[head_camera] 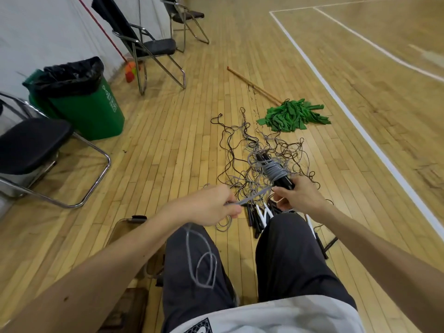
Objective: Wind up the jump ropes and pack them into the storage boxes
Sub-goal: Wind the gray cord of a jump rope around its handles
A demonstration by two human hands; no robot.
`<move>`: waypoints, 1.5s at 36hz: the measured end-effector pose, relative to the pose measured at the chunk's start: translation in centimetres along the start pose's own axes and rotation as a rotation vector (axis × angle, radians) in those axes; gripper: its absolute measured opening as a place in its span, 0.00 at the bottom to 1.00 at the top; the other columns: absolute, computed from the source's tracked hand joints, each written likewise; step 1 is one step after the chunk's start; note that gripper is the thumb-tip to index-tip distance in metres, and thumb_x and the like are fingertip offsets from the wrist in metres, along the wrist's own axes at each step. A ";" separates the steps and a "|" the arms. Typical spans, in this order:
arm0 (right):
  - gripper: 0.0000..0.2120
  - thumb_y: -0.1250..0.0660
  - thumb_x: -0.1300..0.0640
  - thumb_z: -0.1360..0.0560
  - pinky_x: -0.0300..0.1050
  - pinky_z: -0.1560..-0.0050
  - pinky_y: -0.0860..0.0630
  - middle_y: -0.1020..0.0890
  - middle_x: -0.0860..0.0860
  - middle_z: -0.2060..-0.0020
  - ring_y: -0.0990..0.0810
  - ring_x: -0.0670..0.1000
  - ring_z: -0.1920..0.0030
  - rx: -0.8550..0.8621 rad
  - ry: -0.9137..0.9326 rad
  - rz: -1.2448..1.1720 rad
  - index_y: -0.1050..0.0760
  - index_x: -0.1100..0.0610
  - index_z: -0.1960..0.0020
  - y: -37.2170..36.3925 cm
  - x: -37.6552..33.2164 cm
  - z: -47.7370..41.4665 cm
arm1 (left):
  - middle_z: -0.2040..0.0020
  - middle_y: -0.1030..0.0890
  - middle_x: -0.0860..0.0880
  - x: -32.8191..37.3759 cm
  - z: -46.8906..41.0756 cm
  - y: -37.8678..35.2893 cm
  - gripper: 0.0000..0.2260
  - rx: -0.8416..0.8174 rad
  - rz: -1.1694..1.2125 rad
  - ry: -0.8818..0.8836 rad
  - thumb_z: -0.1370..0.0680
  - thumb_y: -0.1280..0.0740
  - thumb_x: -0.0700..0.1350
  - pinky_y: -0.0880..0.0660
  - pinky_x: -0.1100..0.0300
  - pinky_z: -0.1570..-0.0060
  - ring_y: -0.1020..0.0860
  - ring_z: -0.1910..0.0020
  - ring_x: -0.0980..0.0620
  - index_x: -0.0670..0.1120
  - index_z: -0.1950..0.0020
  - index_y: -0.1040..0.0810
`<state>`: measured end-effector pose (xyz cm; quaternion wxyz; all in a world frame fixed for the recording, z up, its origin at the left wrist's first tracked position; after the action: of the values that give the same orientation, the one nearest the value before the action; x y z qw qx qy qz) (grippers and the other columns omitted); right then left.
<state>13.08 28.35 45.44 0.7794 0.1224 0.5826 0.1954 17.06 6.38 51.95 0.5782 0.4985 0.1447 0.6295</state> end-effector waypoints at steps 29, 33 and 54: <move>0.07 0.32 0.62 0.20 0.36 0.76 0.31 0.16 0.57 0.64 0.27 0.48 0.73 -0.776 -0.167 0.207 0.25 0.66 0.49 -3.6 -4.8 4.4 | 0.71 0.35 0.56 6.8 2.8 8.9 0.23 0.626 -0.797 -0.564 0.25 0.43 0.66 0.46 0.64 0.75 0.34 0.73 0.52 0.48 0.64 0.27; 0.06 0.32 0.62 0.20 0.35 0.77 0.32 0.17 0.58 0.61 0.28 0.47 0.74 -0.882 -0.125 0.241 0.26 0.65 0.48 -4.0 -6.5 6.2 | 0.70 0.34 0.56 7.1 2.1 9.4 0.23 0.611 -0.757 -0.554 0.27 0.44 0.68 0.43 0.62 0.74 0.34 0.72 0.54 0.49 0.64 0.29; 0.11 0.28 0.59 0.22 0.39 0.72 0.32 0.22 0.55 0.70 0.28 0.50 0.74 -0.884 0.249 0.083 0.23 0.60 0.61 -2.7 -9.7 10.2 | 0.70 0.26 0.51 0.9 -0.5 9.3 0.27 0.459 -0.237 -0.372 0.29 0.40 0.70 0.38 0.61 0.68 0.33 0.71 0.55 0.46 0.63 0.20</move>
<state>20.91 21.95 55.58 0.6723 -0.2231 0.5272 0.4694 11.39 4.66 59.24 0.5364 0.7022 0.2319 0.4067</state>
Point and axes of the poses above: each hand's wrist, its own z-axis away from the middle knuckle, its own y-axis out of the back of the hand, x = y × z, the point moved 4 cm from there along -z, towards the middle knuckle
